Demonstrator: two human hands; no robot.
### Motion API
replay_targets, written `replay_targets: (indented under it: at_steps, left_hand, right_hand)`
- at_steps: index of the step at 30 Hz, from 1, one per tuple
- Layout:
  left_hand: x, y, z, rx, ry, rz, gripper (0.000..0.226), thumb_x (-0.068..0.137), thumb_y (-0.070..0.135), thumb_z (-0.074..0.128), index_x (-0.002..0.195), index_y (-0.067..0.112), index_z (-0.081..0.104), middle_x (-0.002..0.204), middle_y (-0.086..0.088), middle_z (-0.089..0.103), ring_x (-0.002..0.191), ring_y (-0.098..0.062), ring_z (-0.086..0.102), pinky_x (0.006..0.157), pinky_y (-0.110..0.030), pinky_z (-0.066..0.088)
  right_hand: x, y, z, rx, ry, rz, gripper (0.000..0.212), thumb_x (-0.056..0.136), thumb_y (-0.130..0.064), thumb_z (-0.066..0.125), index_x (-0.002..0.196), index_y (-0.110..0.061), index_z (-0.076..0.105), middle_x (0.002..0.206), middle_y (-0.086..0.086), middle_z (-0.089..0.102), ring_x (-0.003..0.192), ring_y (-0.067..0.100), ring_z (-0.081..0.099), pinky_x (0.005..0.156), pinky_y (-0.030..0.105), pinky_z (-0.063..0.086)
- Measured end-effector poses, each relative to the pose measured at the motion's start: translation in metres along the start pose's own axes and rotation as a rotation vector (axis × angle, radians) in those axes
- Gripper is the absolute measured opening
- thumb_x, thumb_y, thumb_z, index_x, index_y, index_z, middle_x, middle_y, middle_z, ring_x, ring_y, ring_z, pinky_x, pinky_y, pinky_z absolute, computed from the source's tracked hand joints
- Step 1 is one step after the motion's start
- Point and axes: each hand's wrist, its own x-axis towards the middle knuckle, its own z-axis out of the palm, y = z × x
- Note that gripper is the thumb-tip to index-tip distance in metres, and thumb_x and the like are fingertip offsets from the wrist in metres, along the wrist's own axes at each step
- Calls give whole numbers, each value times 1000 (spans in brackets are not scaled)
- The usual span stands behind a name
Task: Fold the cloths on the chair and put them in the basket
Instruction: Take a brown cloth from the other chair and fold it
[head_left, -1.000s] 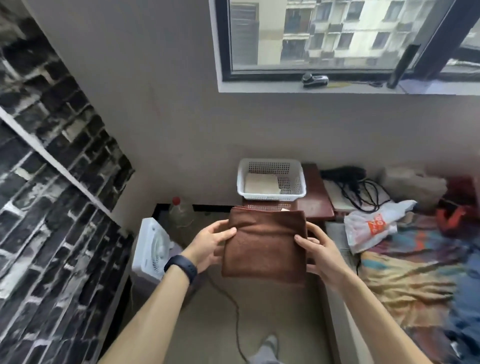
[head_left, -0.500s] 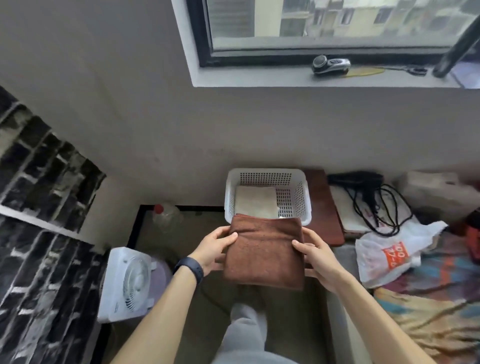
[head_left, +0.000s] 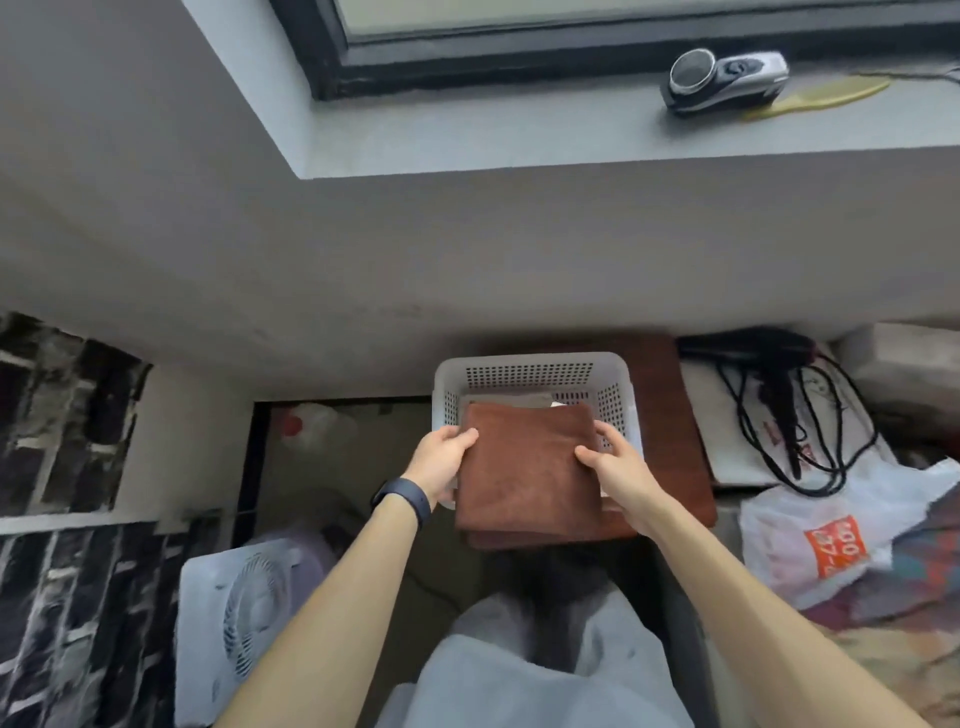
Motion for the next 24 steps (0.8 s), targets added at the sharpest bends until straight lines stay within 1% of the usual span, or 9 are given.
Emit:
replay_targets:
  at_steps: [1, 4, 6, 9, 13, 17, 20, 22, 24]
  left_hand:
    - [7, 5, 0, 13, 40, 26, 25, 96, 31, 59, 114, 15, 60, 104, -4, 68, 88, -19, 65, 78, -37, 57]
    - [41, 5, -5, 145, 167, 49, 46, 82, 45, 65, 117, 16, 62, 115, -8, 68, 100, -23, 66, 94, -45, 54]
    - [53, 7, -6, 286, 210, 50, 42, 88, 44, 61, 119, 16, 63, 117, -6, 68, 107, -26, 64, 98, -43, 50]
    - [63, 16, -2, 485, 228, 45, 43, 96, 41, 53, 129, 14, 59, 129, -9, 62, 121, -32, 56, 104, -37, 44]
    - [77, 23, 10, 611, 226, -28, 48, 97, 40, 48, 136, 12, 53, 138, -11, 56, 126, -34, 51, 102, -34, 41]
    - [78, 25, 18, 592, 227, -29, 57, 95, 39, 49, 147, 18, 39, 143, -11, 51, 125, -34, 53, 102, -36, 44]
    - [71, 21, 20, 755, 322, -10, 53, 94, 36, 48, 143, 18, 38, 135, -12, 56, 118, -37, 57, 94, -40, 47]
    - [60, 17, 26, 978, 434, 74, 53, 92, 35, 49, 141, 18, 38, 132, -11, 55, 114, -36, 58, 90, -43, 47]
    - [56, 9, 29, 1234, 489, 329, 58, 88, 34, 53, 142, 19, 38, 134, -11, 51, 117, -33, 54, 91, -44, 45]
  right_hand:
    - [11, -4, 1, -3, -6, 2, 34, 101, -20, 53, 129, -39, 53, 113, 0, 67, 97, 19, 67, 74, 41, 59]
    - [43, -9, 7, -23, -24, -1, 39, 101, -20, 54, 136, -35, 47, 114, -3, 65, 97, 18, 67, 73, 41, 60]
    - [63, -8, 12, -42, -20, -10, 42, 101, -20, 55, 140, -33, 46, 117, -1, 66, 98, 19, 68, 81, 43, 60]
    - [86, -1, 18, -91, -11, -1, 50, 100, -22, 56, 147, -31, 40, 132, 4, 61, 107, 20, 65, 96, 44, 55]
    - [105, 7, 24, -221, 27, 6, 54, 101, -24, 53, 151, -28, 36, 151, 4, 44, 135, 26, 47, 112, 43, 41]
    - [113, 11, 30, -208, 34, 11, 52, 102, -24, 52, 151, -28, 36, 152, 4, 44, 138, 27, 44, 114, 43, 39]
    - [117, 9, 31, -224, 47, -2, 53, 102, -21, 51, 152, -25, 35, 153, 4, 42, 140, 27, 41, 113, 40, 36]
    - [118, 11, 32, -259, 74, -16, 54, 101, -23, 53, 152, -27, 35, 154, 4, 41, 140, 27, 41, 113, 41, 35]
    - [114, 17, 34, -365, 201, -97, 54, 97, -30, 56, 148, -26, 39, 150, 7, 43, 136, 28, 45, 113, 44, 38]
